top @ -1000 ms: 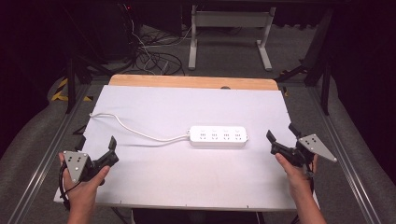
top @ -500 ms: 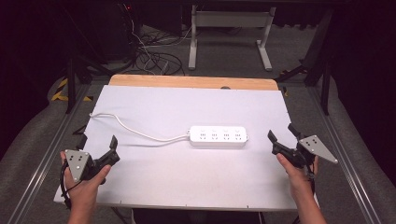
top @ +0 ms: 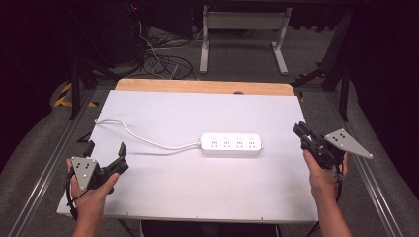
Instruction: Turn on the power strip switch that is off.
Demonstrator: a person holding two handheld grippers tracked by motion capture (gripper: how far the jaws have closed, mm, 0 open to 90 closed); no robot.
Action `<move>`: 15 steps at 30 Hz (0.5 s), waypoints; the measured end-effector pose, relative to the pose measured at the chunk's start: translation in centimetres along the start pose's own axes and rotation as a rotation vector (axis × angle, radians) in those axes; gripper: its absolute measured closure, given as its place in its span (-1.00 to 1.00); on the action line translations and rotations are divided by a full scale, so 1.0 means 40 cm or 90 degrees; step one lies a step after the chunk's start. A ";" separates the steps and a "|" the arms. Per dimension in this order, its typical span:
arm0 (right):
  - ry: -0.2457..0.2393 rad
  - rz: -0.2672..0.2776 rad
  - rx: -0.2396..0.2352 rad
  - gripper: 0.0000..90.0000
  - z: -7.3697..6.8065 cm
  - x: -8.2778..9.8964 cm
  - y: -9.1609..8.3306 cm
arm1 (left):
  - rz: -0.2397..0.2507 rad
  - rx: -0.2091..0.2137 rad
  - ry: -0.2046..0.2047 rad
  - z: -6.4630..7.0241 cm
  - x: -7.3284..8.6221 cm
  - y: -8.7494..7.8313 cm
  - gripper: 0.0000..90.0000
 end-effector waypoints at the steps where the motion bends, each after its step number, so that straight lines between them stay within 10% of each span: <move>1: 0.000 0.000 0.000 0.82 0.000 0.000 0.000 | 0.000 0.000 0.000 0.000 0.000 0.000 -0.83; 9: -0.098 -0.081 -0.102 1.00 -0.132 -0.154 0.066 | -0.005 0.000 0.000 0.002 0.002 0.002 -0.83; 15: -0.131 -0.175 -0.134 1.00 -0.241 -0.181 0.171 | -0.005 0.003 0.003 0.004 0.002 0.000 -0.82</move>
Point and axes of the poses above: each handheld gripper's, and its own axes: y roughly forward along the jaws, x roughly out of its underside, z roughly to its right, the point moved 7 cm from there along y, roughly forward along the jaws, and after that the axes turned 10 degrees about x, right-handed, at the moved point
